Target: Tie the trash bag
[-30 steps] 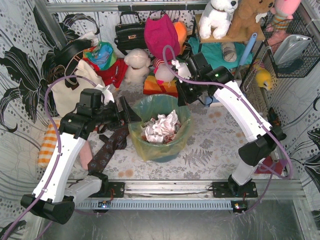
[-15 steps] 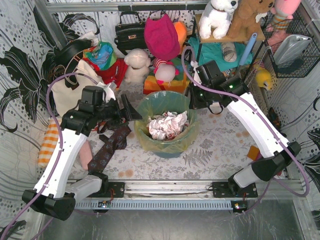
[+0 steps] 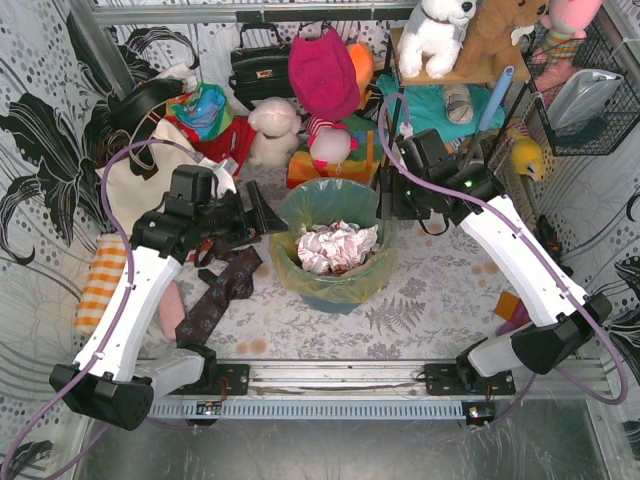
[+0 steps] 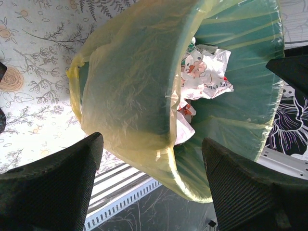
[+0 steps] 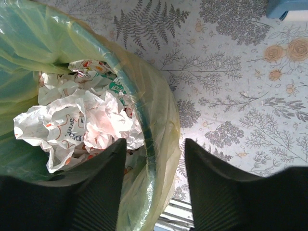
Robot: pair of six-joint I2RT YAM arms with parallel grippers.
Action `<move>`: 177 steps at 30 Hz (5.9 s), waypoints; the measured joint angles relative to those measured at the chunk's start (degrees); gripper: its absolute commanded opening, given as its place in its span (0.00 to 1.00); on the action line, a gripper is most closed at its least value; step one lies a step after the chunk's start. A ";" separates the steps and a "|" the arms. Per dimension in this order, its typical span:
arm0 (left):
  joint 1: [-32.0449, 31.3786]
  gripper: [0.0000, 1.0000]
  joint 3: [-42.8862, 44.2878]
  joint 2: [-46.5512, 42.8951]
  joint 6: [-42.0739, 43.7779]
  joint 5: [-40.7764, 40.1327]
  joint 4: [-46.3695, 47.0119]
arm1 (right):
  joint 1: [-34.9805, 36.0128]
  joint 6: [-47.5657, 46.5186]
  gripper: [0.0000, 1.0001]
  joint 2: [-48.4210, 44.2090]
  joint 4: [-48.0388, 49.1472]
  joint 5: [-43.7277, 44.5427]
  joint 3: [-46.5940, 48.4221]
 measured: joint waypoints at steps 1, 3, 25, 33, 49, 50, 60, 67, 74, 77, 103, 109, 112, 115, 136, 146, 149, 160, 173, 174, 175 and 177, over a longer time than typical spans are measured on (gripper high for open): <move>0.00 0.91 0.00 0.04 0.00 -0.09 0.02 | 0.00 0.09 0.59 -0.04 0.17 0.35 0.09; 0.00 0.91 0.11 0.07 0.11 -0.50 0.04 | 0.00 0.13 0.62 -0.07 0.17 1.46 0.74; 0.00 0.60 4.39 3.54 2.36 -3.58 11.80 | 0.00 11.04 0.66 -25.86 2.12 17.64 -18.82; 0.00 0.51 2.67 4.79 2.27 -3.17 14.05 | 0.00 19.96 0.62 -37.92 9.60 12.28 -40.83; 0.00 0.41 1.05 6.01 2.14 -2.97 14.49 | 0.00 35.17 0.51 -38.58 43.23 -3.85 -68.70; 0.00 0.38 1.03 6.19 2.14 -2.95 14.49 | 0.00 36.00 0.50 -38.23 44.70 -4.37 -69.66; -0.11 0.23 0.83 7.78 1.99 -1.86 14.51 | 0.00 39.63 0.47 -35.67 54.49 -6.49 -73.70; -0.26 0.20 0.83 7.96 2.14 -1.42 14.56 | 0.00 39.78 0.47 -33.66 57.05 -6.91 -74.27; -0.26 0.20 0.85 7.96 2.16 -1.44 14.62 | 0.00 39.78 0.37 -30.84 59.14 -7.67 -74.75; -0.26 0.19 0.96 7.96 2.19 -1.42 14.47 | 0.00 39.78 0.34 -30.16 60.02 -7.78 -75.14; -0.44 0.16 1.05 7.52 1.60 -1.75 13.46 | 0.00 36.46 0.00 -40.04 51.06 -2.36 -68.81; -0.63 0.16 1.03 7.52 1.36 -1.90 13.42 | 0.00 32.79 0.00 -44.81 42.82 2.32 -60.92; -0.66 0.17 1.03 7.52 1.22 -1.95 13.42 | 0.00 31.69 0.00 -46.12 38.82 4.26 -59.36; -0.66 0.33 1.05 7.52 1.18 -1.97 13.42 | 0.00 31.36 0.00 -47.56 35.19 6.23 -58.34; -0.70 0.73 -0.48 -2.67 -2.40 -14.56 7.76 | -0.11 27.02 0.00 -35.69 33.57 7.78 -51.25; -0.70 0.72 -11.19 -9.33 -8.37 -20.24 6.75 | -5.81 23.17 0.00 -23.56 39.39 -2.03 -45.31; -0.70 0.71 -17.20 -12.11 -11.87 -21.05 7.43 | -7.56 22.27 0.00 -20.76 40.35 -5.14 -44.59; -0.70 0.62 -33.73 -11.32 -19.54 -14.03 18.80 | -9.62 20.00 0.00 -17.68 41.53 -10.01 -41.22; -1.36 0.55 -42.05 -2.67 -23.47 -4.63 38.45 | -9.62 20.22 0.00 -17.68 41.72 -10.51 -41.22; -1.40 0.54 -42.36 -2.08 -23.58 -4.13 40.04 | -9.62 20.24 0.00 -17.68 41.72 -10.51 -41.22; -1.40 0.53 -42.95 -1.55 -23.71 -3.45 41.90 | -9.62 20.26 0.00 -17.70 41.72 -10.54 -41.22; -1.40 0.52 -43.98 -0.59 -24.02 -2.56 44.50 | -9.62 20.46 0.00 -17.73 41.75 -10.54 -41.24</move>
